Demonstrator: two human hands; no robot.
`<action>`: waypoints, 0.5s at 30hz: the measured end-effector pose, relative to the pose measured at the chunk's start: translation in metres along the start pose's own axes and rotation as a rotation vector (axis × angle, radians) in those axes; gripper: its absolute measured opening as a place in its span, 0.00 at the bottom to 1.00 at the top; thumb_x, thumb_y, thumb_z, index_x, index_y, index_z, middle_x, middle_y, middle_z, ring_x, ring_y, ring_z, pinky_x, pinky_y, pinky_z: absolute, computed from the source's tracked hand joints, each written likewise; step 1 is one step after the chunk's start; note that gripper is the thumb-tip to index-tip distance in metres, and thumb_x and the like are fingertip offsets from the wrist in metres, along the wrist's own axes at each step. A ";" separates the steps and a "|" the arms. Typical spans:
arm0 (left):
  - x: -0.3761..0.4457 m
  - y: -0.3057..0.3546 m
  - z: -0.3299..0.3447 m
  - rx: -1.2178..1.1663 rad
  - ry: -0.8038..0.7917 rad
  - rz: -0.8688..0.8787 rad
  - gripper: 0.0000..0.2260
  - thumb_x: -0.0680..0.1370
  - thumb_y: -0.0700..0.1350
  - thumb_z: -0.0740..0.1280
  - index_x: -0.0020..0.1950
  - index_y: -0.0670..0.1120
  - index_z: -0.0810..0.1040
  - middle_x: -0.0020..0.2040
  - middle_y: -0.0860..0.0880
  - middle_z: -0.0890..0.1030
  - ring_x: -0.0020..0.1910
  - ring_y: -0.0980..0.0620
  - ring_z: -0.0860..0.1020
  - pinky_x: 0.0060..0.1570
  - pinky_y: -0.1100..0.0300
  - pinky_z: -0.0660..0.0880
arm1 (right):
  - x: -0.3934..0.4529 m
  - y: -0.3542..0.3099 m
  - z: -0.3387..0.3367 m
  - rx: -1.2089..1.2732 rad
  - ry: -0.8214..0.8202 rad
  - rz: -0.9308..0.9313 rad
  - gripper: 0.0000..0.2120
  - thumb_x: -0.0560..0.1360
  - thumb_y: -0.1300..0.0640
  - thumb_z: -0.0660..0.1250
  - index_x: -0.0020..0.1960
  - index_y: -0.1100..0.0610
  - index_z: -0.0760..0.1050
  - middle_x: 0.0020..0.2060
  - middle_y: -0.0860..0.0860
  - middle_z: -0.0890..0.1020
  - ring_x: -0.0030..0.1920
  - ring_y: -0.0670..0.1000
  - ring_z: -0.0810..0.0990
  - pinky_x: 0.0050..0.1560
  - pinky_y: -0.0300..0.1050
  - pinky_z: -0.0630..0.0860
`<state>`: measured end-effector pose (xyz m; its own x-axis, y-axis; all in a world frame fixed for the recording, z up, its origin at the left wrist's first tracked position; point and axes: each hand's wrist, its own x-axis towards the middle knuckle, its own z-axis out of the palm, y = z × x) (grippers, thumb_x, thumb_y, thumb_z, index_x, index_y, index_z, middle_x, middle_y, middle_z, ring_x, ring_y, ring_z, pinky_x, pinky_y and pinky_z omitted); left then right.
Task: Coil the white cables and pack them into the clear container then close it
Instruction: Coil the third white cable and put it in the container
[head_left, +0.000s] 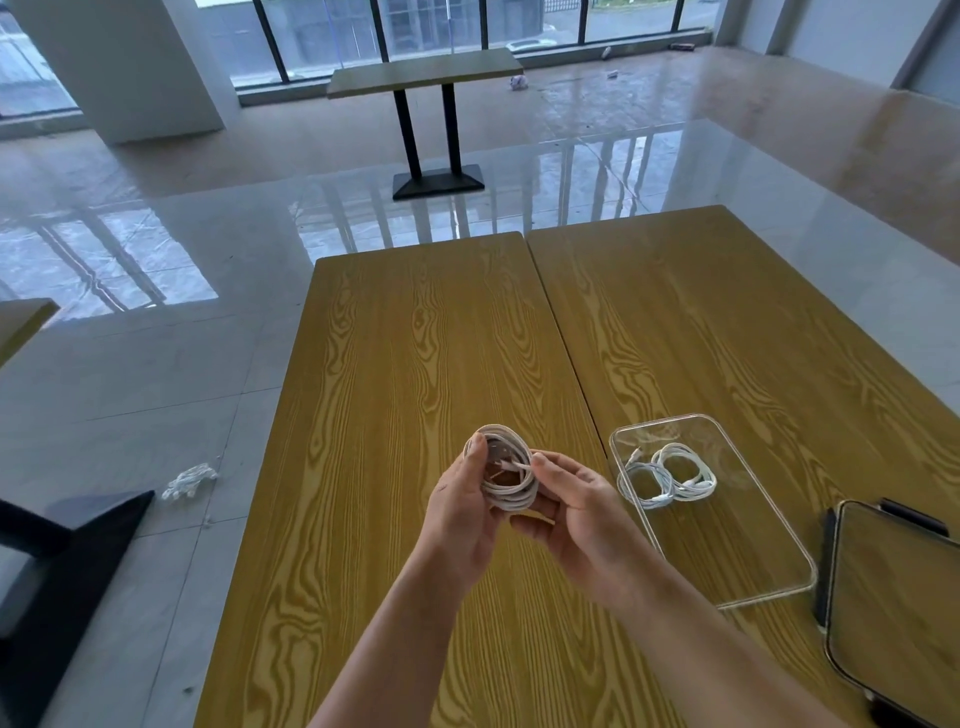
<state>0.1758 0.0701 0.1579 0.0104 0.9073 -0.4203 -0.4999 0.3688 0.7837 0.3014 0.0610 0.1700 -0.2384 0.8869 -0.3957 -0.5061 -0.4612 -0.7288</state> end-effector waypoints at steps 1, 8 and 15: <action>0.003 -0.001 0.000 0.013 0.000 0.024 0.16 0.83 0.48 0.60 0.58 0.37 0.80 0.49 0.39 0.83 0.47 0.45 0.82 0.49 0.51 0.78 | 0.001 -0.002 -0.005 -0.017 0.018 -0.006 0.10 0.81 0.58 0.62 0.59 0.61 0.76 0.43 0.55 0.86 0.41 0.50 0.85 0.37 0.44 0.79; 0.014 -0.009 0.009 0.127 -0.069 -0.023 0.10 0.79 0.37 0.67 0.59 0.38 0.76 0.46 0.43 0.85 0.42 0.51 0.84 0.39 0.62 0.80 | 0.010 -0.015 -0.044 0.030 0.109 0.002 0.11 0.83 0.56 0.58 0.59 0.62 0.74 0.39 0.54 0.84 0.36 0.49 0.84 0.34 0.44 0.79; 0.030 -0.028 0.035 0.273 -0.094 -0.062 0.11 0.76 0.34 0.70 0.58 0.44 0.80 0.46 0.41 0.83 0.45 0.46 0.81 0.49 0.54 0.79 | 0.011 -0.029 -0.078 0.274 0.107 0.108 0.15 0.83 0.54 0.58 0.52 0.63 0.78 0.34 0.54 0.83 0.35 0.50 0.84 0.48 0.50 0.74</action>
<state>0.2204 0.0943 0.1389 0.1198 0.8914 -0.4371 -0.2447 0.4532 0.8572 0.3779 0.0820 0.1436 -0.2218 0.8187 -0.5297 -0.6910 -0.5153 -0.5070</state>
